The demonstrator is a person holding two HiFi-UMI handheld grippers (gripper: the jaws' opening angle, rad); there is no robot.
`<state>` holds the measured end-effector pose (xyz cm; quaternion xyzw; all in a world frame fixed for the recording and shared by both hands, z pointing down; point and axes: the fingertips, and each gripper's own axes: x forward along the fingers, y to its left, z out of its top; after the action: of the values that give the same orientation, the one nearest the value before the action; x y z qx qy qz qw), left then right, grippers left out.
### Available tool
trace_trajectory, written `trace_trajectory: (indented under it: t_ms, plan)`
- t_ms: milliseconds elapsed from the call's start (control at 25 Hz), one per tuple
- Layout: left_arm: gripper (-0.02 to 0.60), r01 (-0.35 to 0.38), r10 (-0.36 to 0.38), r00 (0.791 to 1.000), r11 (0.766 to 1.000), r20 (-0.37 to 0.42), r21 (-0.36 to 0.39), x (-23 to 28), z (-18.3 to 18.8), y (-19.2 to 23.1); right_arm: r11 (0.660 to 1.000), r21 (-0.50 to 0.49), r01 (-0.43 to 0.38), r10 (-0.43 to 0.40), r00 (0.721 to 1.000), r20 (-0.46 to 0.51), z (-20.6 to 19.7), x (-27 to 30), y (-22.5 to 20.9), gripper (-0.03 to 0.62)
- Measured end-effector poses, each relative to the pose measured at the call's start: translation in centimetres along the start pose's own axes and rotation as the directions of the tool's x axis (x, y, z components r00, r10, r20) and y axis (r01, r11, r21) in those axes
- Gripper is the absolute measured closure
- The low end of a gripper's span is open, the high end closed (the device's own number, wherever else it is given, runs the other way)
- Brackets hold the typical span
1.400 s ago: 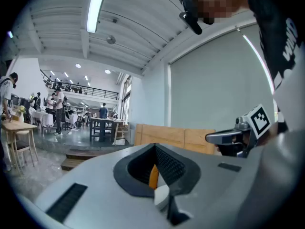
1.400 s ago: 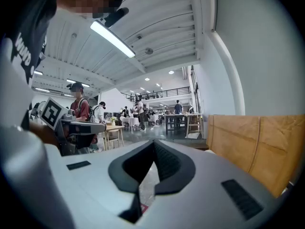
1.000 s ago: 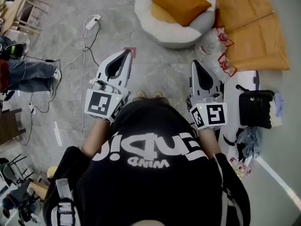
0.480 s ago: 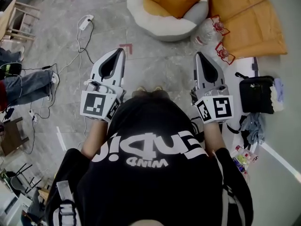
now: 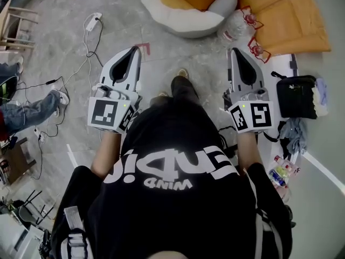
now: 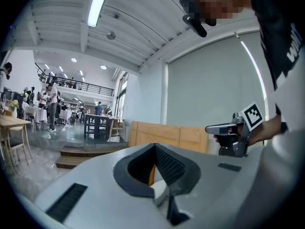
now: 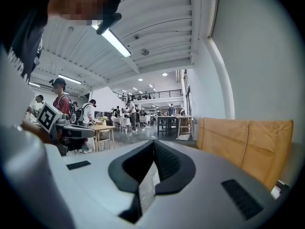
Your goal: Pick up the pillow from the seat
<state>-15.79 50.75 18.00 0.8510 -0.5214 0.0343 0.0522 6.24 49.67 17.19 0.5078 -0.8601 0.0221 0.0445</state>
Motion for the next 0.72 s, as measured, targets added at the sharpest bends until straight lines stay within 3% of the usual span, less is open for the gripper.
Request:
trace_trajectory:
  t_ms: [320,720]
  plan:
    - [0.572,0.013,-0.013,1.0,1.0,-0.006,-0.003,3.0,0.2,1.5,1.0,0.01,0.004,-0.004,1.0,-0.004,-0.1,2.7,-1.1,0.571]
    - [0.572,0.041,-0.041,0.999,0.999,-0.016,-0.007,9.8,0.9,2.1,0.999,0.016,0.03,-0.03,0.999,-0.011,0.2,6.6,-5.8,0.572]
